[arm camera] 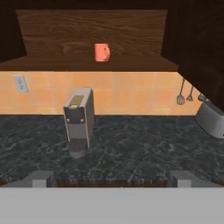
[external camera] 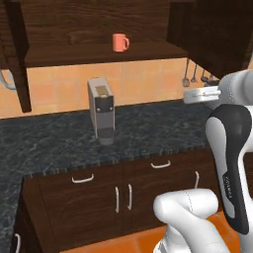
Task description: Gather all objects into one cabinet and sort the glasses and bowls to opposite sides.
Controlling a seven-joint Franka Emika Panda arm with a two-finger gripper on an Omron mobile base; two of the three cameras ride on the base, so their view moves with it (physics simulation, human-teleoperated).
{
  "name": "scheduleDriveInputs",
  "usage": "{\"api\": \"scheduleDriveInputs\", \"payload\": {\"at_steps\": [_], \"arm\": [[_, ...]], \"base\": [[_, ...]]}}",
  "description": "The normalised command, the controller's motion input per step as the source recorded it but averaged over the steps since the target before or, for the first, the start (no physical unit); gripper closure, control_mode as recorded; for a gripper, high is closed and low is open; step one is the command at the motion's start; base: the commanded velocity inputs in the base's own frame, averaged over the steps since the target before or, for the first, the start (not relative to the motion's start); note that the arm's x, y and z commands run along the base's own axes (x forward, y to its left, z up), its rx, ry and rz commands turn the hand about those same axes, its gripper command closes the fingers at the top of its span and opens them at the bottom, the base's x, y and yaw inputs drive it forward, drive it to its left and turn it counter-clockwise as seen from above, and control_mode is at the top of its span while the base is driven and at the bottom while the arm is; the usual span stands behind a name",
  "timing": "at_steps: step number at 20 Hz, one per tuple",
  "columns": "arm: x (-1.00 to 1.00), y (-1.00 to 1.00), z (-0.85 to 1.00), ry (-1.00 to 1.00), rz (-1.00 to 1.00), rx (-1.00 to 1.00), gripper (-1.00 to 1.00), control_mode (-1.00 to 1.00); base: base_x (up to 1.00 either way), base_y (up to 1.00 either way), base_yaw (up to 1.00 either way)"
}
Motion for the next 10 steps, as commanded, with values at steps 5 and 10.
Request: {"api": "scheduleDriveInputs", "payload": {"at_steps": [5,10], "arm": [[0.0,0.0,0.0,0.0,0.0,0.0,-1.0,1.0],[0.0,0.0,0.0,0.0,0.0,0.0,-1.0,1.0]], "base": [[0.43,0.0,0.18],[0.5,0.0,0.19]]}}
